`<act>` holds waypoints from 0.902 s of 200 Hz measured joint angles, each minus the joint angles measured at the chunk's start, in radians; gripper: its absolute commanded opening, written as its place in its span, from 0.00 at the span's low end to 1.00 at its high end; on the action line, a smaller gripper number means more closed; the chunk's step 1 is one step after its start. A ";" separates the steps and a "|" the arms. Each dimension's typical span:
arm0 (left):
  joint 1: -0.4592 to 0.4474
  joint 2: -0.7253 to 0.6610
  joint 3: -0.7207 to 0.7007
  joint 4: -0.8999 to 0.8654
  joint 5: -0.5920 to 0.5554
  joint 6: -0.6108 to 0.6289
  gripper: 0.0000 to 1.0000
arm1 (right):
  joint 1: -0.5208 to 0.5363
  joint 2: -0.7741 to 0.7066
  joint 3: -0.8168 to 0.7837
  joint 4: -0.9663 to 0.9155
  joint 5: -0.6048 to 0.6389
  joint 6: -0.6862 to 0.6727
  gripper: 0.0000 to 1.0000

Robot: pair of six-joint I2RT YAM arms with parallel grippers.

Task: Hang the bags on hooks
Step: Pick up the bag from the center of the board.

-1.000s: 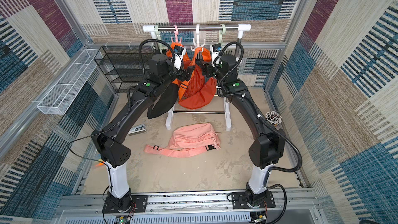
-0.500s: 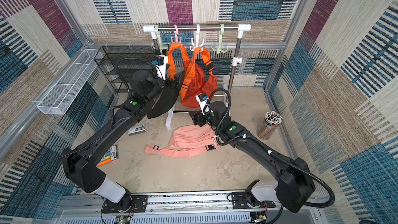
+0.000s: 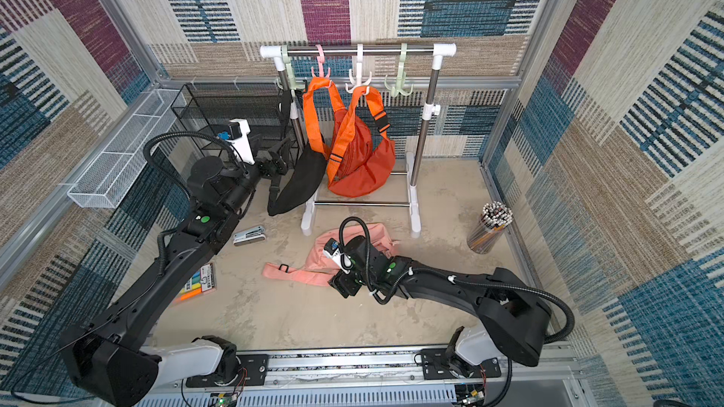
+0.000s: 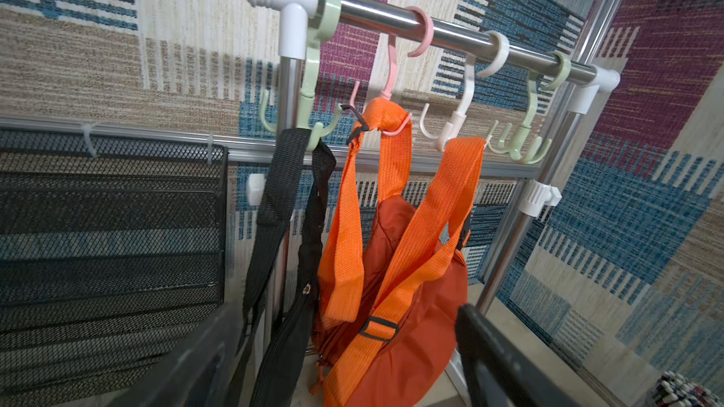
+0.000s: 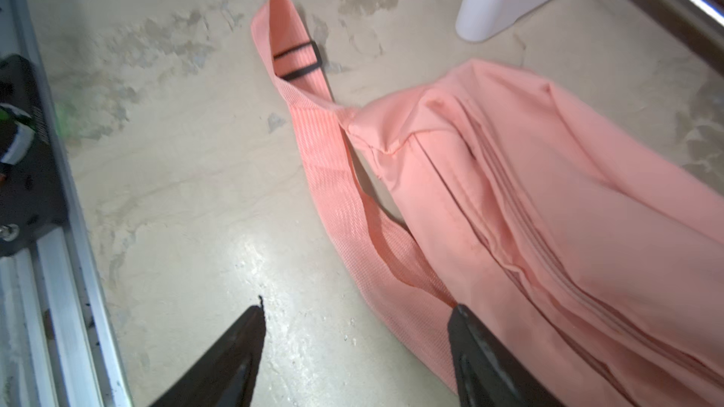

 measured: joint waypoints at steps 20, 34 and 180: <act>0.021 -0.033 -0.028 -0.001 0.008 -0.016 0.88 | 0.000 0.072 0.022 0.007 -0.006 -0.009 0.76; 0.036 -0.060 -0.047 -0.003 0.028 -0.024 0.88 | 0.004 0.121 0.027 0.019 -0.006 -0.015 0.76; 0.097 -0.129 -0.146 -0.134 0.122 0.059 0.87 | 0.023 0.209 0.016 0.135 0.052 0.008 0.00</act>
